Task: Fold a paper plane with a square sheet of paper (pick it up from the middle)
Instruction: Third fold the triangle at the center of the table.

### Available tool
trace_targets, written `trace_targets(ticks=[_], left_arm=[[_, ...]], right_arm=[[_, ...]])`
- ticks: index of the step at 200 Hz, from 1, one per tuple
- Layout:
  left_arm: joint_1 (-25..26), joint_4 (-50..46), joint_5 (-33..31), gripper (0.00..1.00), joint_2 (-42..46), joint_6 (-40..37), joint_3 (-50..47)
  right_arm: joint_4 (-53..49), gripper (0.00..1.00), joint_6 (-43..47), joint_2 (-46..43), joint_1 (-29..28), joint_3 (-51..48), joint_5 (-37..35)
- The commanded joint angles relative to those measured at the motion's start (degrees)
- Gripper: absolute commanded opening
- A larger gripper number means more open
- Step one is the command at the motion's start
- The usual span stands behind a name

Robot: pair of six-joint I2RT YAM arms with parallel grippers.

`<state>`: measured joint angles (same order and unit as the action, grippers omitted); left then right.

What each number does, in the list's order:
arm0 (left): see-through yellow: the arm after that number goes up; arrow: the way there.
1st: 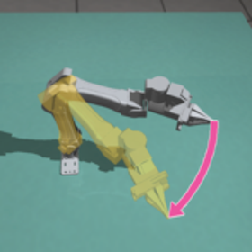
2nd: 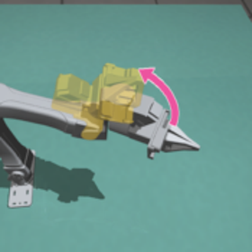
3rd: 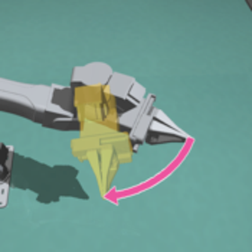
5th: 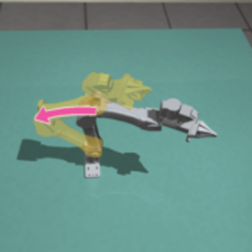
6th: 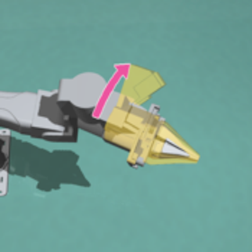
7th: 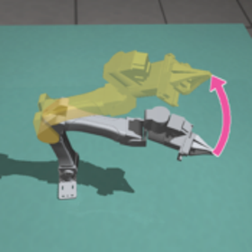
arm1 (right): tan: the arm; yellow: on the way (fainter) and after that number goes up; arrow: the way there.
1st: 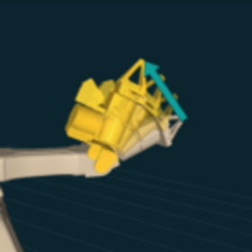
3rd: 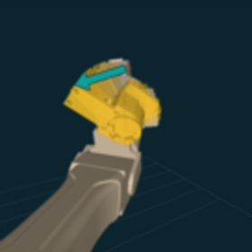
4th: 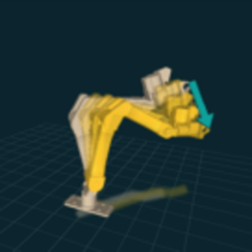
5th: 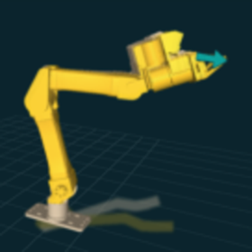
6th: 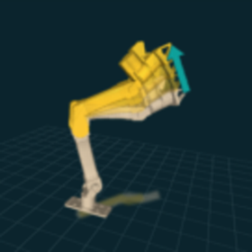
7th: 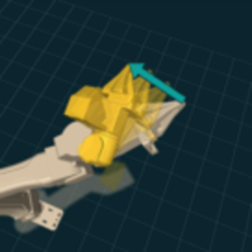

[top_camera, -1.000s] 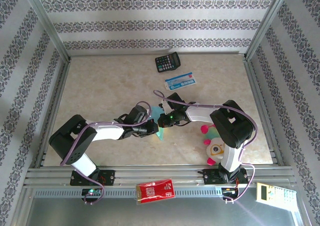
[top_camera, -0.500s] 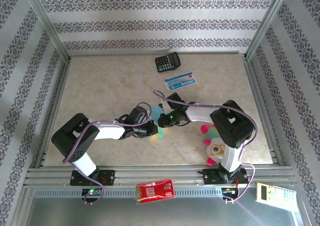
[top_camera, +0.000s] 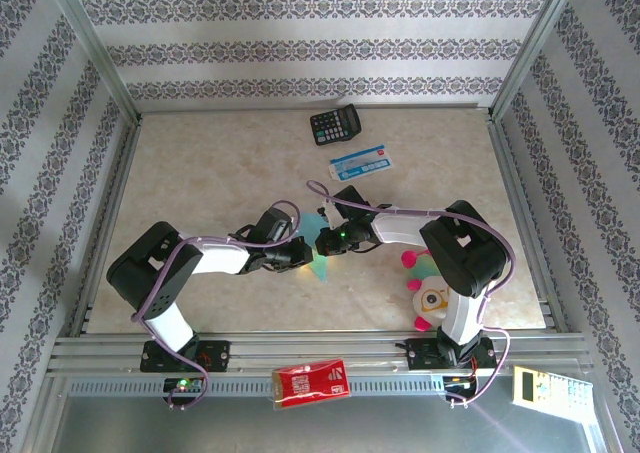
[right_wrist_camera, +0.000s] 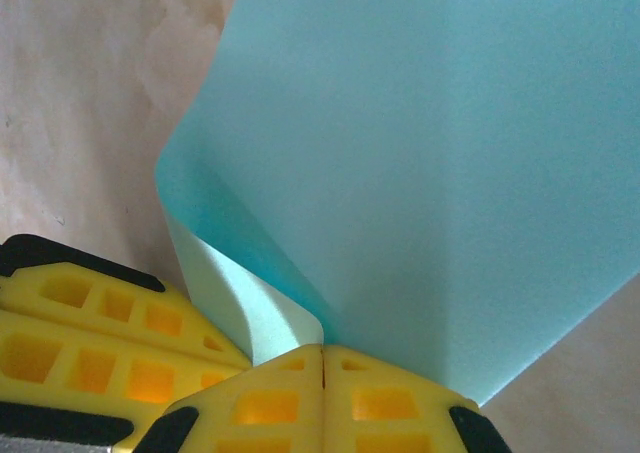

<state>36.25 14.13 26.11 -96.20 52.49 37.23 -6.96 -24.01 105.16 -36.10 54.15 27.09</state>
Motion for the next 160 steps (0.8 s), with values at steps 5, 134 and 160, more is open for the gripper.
trace_targets(ticks=[5, 134, 160], left_arm=[[-0.55, -2.92, -0.06, 0.11, 3.03, -1.79, 1.07], [-2.48, -3.41, 0.25, 0.1, -2.83, -3.69, 1.83], [-2.5, -3.24, 0.0, 0.09, -2.94, -3.32, 0.68]], right_arm=[[-5.91, 0.0, 0.92, 3.82, 0.69, -2.06, -5.05], [-5.96, 0.0, 1.2, 3.64, 0.89, -2.07, -5.04], [-6.33, 0.0, 1.49, 3.56, 0.94, -1.32, -4.86]])
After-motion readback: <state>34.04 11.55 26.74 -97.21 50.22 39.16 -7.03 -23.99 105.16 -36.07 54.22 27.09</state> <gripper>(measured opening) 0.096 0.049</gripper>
